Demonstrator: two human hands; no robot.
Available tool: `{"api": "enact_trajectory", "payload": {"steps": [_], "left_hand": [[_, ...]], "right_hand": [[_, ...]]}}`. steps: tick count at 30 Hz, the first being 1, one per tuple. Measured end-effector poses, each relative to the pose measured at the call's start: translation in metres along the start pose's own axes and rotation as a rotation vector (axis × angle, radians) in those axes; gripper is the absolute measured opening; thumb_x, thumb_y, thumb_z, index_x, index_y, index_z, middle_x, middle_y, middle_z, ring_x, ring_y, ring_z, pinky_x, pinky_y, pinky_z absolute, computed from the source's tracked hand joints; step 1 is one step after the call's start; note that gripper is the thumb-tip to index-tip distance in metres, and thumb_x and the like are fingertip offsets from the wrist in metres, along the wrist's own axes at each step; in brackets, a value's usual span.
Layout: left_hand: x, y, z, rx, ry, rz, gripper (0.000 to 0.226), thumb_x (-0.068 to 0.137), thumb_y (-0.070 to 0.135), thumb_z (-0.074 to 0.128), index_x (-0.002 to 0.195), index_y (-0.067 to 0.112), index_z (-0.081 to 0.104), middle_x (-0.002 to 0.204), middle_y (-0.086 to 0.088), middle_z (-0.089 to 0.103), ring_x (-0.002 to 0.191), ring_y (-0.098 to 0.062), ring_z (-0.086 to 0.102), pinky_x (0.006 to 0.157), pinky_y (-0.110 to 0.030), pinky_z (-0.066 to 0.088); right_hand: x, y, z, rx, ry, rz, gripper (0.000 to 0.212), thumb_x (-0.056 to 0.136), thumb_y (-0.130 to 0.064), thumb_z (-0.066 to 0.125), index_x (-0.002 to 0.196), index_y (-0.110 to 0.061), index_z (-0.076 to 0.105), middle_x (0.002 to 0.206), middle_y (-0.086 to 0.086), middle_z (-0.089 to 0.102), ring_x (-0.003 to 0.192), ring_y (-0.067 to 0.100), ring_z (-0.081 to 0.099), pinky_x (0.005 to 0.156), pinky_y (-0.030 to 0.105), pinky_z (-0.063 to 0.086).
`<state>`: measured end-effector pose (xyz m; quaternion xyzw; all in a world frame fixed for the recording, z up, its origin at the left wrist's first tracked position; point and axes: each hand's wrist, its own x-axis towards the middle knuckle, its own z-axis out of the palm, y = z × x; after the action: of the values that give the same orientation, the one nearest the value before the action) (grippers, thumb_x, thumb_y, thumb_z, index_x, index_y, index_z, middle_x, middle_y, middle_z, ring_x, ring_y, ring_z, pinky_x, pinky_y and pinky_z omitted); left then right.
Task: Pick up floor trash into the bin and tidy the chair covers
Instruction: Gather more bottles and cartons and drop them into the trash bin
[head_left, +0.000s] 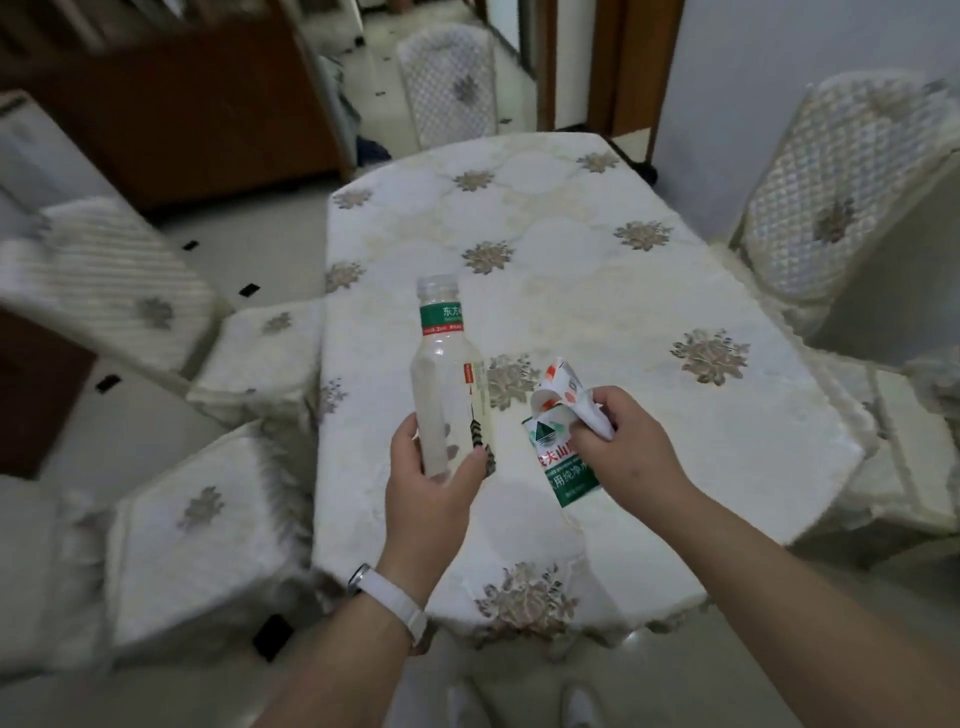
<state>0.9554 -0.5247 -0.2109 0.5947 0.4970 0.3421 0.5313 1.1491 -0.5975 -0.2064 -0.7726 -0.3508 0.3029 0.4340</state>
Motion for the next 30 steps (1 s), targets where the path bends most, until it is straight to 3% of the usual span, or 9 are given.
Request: {"api": "enact_trajectory", "payload": {"steps": [4,9,12,16,19,23,30], "left_hand": [[-0.021,-0.011,-0.054,0.001,0.214,-0.034,0.068,0.069,0.048,0.074,0.13,0.04,0.045,0.121,0.008,0.063,0.108,-0.012,0.064,0.087,-0.038,0.058],[-0.05,-0.022,-0.137,-0.103,0.534,-0.053,0.048,0.086,0.013,0.074,0.117,0.039,0.049,0.103,0.015,0.069,0.092,-0.002,0.068,0.07,-0.018,0.055],[-0.065,-0.037,-0.187,-0.135,0.689,-0.063,0.047,0.085,0.011,0.073,0.12,0.033,0.05,0.102,0.012,0.071,0.091,-0.004,0.069,0.072,-0.021,0.056],[-0.078,-0.065,-0.249,-0.222,0.75,-0.086,0.047,0.085,0.012,0.074,0.117,0.039,0.052,0.108,0.007,0.072,0.097,-0.012,0.07,0.08,-0.032,0.057],[-0.084,-0.083,-0.301,-0.27,0.753,-0.095,0.044,0.085,0.014,0.074,0.111,0.043,0.052,0.102,0.012,0.072,0.096,-0.012,0.07,0.083,-0.038,0.058],[-0.085,-0.101,-0.383,-0.365,0.797,-0.063,0.045,0.084,0.015,0.074,0.116,0.038,0.052,0.104,0.01,0.072,0.097,-0.011,0.07,0.086,-0.04,0.058],[-0.102,-0.109,-0.512,-0.371,0.858,-0.007,0.045,0.085,0.021,0.072,0.113,0.048,0.049,0.112,0.011,0.068,0.103,-0.01,0.068,0.085,-0.039,0.06]], "right_hand": [[0.006,-0.027,0.061,0.005,-0.19,-0.115,0.013,0.089,-0.02,0.057,0.092,-0.033,0.054,0.083,-0.007,0.062,0.074,0.014,0.058,0.06,0.032,0.042],[-0.012,-0.08,0.145,-0.041,-0.405,-0.239,0.015,0.088,-0.021,0.058,0.097,-0.033,0.056,0.085,-0.009,0.065,0.077,0.011,0.061,0.063,0.032,0.046],[-0.03,-0.106,0.191,-0.037,-0.495,-0.281,0.014,0.087,-0.021,0.058,0.095,-0.033,0.057,0.083,-0.01,0.066,0.076,0.01,0.062,0.065,0.031,0.048],[-0.054,-0.134,0.251,-0.069,-0.564,-0.324,0.017,0.088,-0.02,0.058,0.09,-0.036,0.056,0.079,-0.013,0.065,0.072,0.002,0.06,0.057,0.022,0.044],[-0.08,-0.156,0.298,-0.109,-0.571,-0.342,0.017,0.089,-0.018,0.059,0.091,-0.036,0.057,0.081,-0.009,0.066,0.076,0.011,0.064,0.063,0.033,0.051],[-0.111,-0.195,0.366,-0.177,-0.612,-0.381,0.015,0.09,-0.02,0.06,0.091,-0.035,0.058,0.078,-0.007,0.067,0.075,0.017,0.065,0.067,0.041,0.055],[-0.166,-0.27,0.483,-0.145,-0.687,-0.494,0.014,0.089,-0.022,0.062,0.09,-0.035,0.059,0.078,-0.007,0.069,0.076,0.019,0.068,0.067,0.039,0.055]]}}
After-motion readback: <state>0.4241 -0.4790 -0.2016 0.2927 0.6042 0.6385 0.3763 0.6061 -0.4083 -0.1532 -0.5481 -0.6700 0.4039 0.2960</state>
